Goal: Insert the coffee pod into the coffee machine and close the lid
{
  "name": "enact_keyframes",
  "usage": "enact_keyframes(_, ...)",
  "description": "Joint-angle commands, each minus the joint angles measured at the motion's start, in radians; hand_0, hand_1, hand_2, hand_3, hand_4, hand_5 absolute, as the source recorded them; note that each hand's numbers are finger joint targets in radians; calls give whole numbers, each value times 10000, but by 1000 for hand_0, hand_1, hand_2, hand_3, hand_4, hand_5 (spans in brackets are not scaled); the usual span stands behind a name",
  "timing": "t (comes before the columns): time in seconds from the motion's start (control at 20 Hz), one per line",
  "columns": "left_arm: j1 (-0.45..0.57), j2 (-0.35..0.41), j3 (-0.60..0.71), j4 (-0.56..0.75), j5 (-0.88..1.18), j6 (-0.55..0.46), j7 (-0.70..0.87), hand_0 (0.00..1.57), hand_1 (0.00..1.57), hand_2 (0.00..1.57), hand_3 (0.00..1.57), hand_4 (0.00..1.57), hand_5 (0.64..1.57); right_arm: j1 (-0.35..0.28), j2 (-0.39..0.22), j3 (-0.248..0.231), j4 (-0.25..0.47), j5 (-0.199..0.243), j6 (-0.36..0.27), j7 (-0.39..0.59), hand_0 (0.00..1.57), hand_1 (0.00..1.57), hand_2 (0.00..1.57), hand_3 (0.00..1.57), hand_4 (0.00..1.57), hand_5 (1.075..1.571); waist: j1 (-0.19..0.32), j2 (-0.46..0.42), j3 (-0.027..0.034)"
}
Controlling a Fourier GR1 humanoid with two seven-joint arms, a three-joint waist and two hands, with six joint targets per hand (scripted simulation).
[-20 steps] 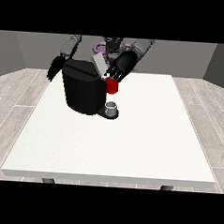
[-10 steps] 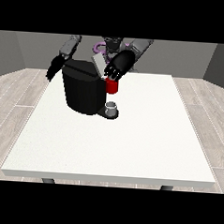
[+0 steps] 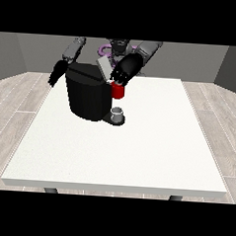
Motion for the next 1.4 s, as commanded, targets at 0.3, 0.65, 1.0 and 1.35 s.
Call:
enact_keyframes(0.3,174,1012,-212,552,-669,272,-870,1135,1135,1146,998,0,1571,-113,-130,170,-645,245,-127,564,0,0,0,0,0,1571,-262,338,-7)
enact_keyframes(0.65,65,120,-42,333,-509,1048,-806,1150,1150,1145,953,0,1571,-232,-96,11,-324,-73,123,338,0,0,0,0,144,1571,-225,394,-2)
enact_keyframes(1.0,-502,-52,-154,66,-734,1388,-713,1224,1224,1202,978,0,1571,-618,-105,8,234,345,-299,-141,0,0,0,0,147,1571,-98,970,3)
enact_keyframes(1.35,-526,634,-112,220,-951,1478,-1380,1044,1044,1049,744,0,1571,-523,-15,89,-13,245,-186,-122,0,0,0,0,87,1571,-376,1073,2)
